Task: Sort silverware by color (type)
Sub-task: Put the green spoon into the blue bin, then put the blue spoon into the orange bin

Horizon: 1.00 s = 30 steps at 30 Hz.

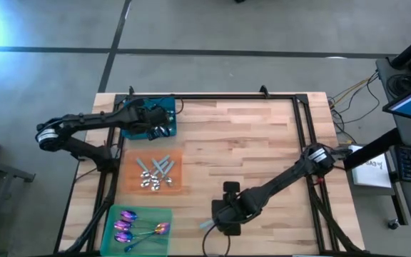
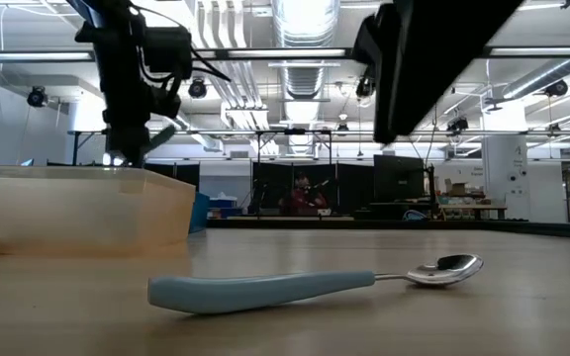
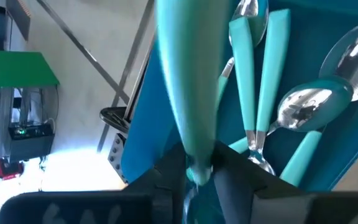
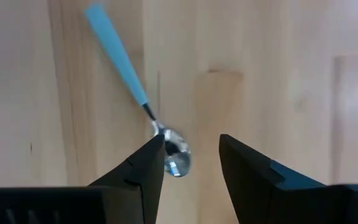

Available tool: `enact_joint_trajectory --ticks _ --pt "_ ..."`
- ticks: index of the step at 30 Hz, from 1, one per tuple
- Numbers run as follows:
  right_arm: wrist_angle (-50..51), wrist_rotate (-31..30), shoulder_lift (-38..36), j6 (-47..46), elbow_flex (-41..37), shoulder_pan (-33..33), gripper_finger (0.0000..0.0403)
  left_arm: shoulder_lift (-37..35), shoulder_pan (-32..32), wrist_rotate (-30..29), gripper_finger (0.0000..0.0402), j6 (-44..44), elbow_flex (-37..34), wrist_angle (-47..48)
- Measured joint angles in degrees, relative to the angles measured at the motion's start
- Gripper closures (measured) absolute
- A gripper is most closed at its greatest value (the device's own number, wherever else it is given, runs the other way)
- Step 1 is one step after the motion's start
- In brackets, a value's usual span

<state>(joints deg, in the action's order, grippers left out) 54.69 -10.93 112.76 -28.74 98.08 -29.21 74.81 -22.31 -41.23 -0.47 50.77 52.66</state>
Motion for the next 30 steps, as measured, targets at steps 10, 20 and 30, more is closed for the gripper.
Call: enact_joint_trajectory --ticks 10,20,30 --pt "-1.48 3.53 4.65 -0.18 -0.02 -0.66 0.0269 0.02 -0.30 1.75 0.0273 -0.51 -0.20 -0.60" --pt "-5.53 3.95 5.45 2.85 -0.02 -0.81 0.0277 -0.81 0.19 16.52 0.0219 -9.26 -0.41 -6.67" --pt "-11.97 4.00 5.45 10.61 -2.82 -1.06 0.0280 -1.77 9.93 40.94 0.0216 -11.48 -1.30 -12.87"
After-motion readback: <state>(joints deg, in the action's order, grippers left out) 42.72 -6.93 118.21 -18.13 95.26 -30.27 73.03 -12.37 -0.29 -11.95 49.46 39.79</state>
